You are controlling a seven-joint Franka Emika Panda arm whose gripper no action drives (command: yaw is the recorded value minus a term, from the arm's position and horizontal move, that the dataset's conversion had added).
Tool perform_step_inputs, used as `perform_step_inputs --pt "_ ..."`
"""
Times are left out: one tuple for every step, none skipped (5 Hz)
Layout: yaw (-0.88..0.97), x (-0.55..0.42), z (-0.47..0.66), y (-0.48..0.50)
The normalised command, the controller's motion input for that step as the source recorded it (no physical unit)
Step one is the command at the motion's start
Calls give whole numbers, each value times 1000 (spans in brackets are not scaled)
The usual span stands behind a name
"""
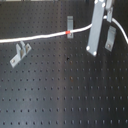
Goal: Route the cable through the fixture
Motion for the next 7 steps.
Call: perform_step_inputs --pt "597 -38 28 26" --pt "206 -37 3 31" --pt "260 -192 187 -120" --pt "80 -230 280 -84" --pt "0 3 123 1" --pt "0 25 228 22" --pt "11 -152 347 58"
